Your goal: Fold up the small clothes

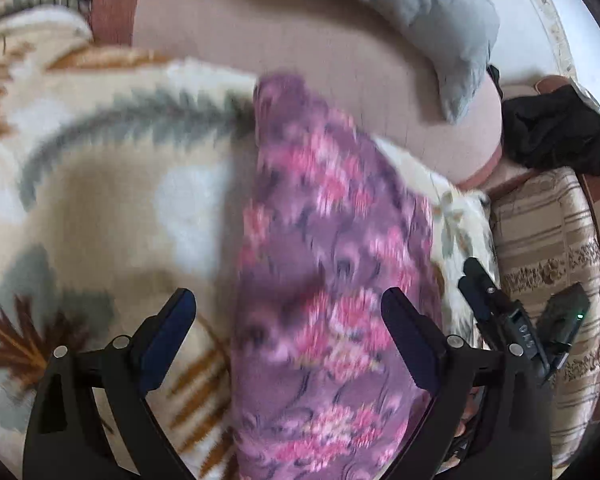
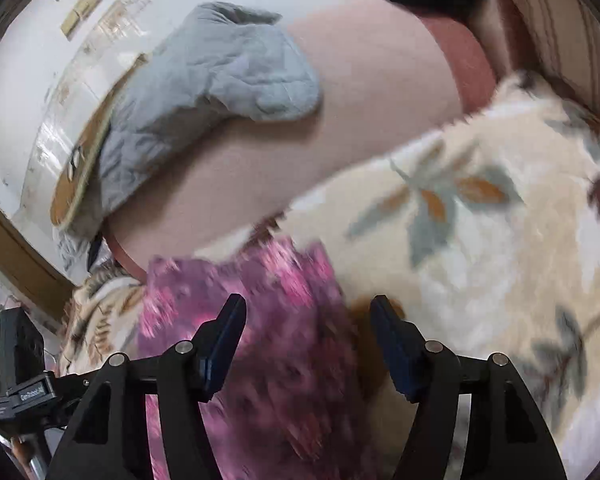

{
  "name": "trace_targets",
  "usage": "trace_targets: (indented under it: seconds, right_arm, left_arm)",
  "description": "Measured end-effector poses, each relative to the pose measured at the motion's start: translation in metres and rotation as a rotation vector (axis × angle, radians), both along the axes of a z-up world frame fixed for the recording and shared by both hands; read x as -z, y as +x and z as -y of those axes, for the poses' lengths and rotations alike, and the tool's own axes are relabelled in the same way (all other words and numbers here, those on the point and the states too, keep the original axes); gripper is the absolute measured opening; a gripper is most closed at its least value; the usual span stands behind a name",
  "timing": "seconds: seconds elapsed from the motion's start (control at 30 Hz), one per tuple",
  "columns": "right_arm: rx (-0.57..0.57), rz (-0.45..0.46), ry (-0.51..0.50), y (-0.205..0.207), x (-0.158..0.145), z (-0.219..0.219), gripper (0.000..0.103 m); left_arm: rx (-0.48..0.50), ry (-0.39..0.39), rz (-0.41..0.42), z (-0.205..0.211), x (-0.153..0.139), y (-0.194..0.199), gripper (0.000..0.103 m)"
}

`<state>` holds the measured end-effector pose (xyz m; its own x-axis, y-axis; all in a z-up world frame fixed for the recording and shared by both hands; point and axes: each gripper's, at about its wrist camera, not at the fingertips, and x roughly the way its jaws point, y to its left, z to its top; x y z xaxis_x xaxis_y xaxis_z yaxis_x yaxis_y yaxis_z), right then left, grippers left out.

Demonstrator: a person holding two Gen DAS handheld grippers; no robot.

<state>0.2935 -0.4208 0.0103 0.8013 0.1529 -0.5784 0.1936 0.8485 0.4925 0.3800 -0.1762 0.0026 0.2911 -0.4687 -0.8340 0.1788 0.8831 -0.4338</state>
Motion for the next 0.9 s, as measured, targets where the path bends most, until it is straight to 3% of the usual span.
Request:
trace_targets:
  seconds: [0.1, 0.17, 0.2, 0.23, 0.37, 0.4, 0.47, 0.57, 0.7, 0.8, 0.83, 0.87, 0.9]
  right_arm:
    - [-0.05, -0.041, 0.008, 0.029, 0.003, -0.008, 0.064]
    - [-0.056, -0.114, -0.046, 0.051, 0.011, -0.018, 0.061]
    - [-0.052, -0.176, -0.072, 0.063, 0.019, -0.022, 0.049]
    - [-0.067, -0.188, -0.069, 0.069, 0.022, -0.024, 0.009]
    - [-0.076, -0.054, -0.076, 0.063, 0.006, -0.023, 0.008]
    - [-0.042, -0.081, -0.063, 0.065, 0.013, -0.016, 0.008]
    - [-0.025, -0.208, -0.025, 0.076, 0.037, -0.007, 0.009]
    - [0.018, -0.152, 0.009, 0.059, 0.018, 0.003, 0.023]
    - [-0.17, -0.007, 0.056, 0.004, -0.005, -0.007, 0.022]
    - [-0.295, -0.054, 0.075, -0.028, 0.014, -0.024, 0.022]
    - [-0.309, -0.124, 0.015, -0.032, 0.024, -0.031, 0.017]
    - [-0.308, -0.138, -0.063, -0.041, 0.028, -0.037, 0.017]
    - [-0.296, -0.116, -0.066, -0.051, 0.021, -0.036, 0.02]
  left_arm:
    - [-0.009, 0.052, 0.013, 0.012, -0.003, 0.02, 0.095]
    - [-0.014, 0.092, 0.022, 0.019, -0.003, 0.031, 0.095]
    - [-0.013, 0.104, 0.024, 0.021, -0.002, 0.035, 0.095]
    - [-0.012, 0.122, 0.028, 0.023, -0.001, 0.038, 0.095]
    - [-0.01, 0.273, 0.072, 0.03, 0.009, 0.054, 0.095]
    - [-0.004, 0.287, 0.064, 0.03, 0.016, 0.058, 0.095]
    - [0.001, 0.288, 0.003, 0.028, 0.036, 0.068, 0.096]
    - [-0.025, 0.225, -0.003, 0.017, 0.026, 0.063, 0.094]
    - [0.049, 0.173, 0.04, -0.003, 0.006, 0.017, 0.093]
    - [0.097, 0.116, 0.096, -0.013, -0.005, -0.038, 0.093]
    - [0.106, 0.124, 0.107, -0.014, -0.003, -0.054, 0.093]
    - [0.121, 0.172, 0.103, -0.011, 0.004, -0.067, 0.093]
    - [0.135, 0.216, 0.088, -0.009, 0.012, -0.076, 0.093]
